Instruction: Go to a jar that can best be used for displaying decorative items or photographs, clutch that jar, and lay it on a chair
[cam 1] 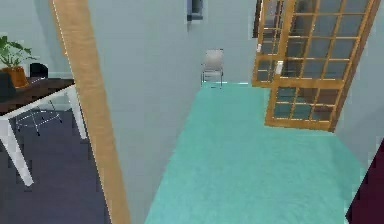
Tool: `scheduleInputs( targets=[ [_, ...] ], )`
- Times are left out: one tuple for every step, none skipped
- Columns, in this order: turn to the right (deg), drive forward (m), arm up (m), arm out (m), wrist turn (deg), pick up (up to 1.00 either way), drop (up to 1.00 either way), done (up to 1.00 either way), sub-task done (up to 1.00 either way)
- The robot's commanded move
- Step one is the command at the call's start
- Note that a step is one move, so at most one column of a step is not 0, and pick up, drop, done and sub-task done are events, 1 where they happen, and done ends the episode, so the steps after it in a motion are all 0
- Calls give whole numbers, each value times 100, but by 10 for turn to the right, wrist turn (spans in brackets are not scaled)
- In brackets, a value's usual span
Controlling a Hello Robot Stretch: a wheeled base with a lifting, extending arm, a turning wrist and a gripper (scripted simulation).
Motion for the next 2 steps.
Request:
scheduleInputs(
  targets=[
    [-330, 0, 0, 0, 0, 0, 0, 0, 0],
    [0, 45, 0, 0, 0, 0, 0, 0, 0]
  ],
)
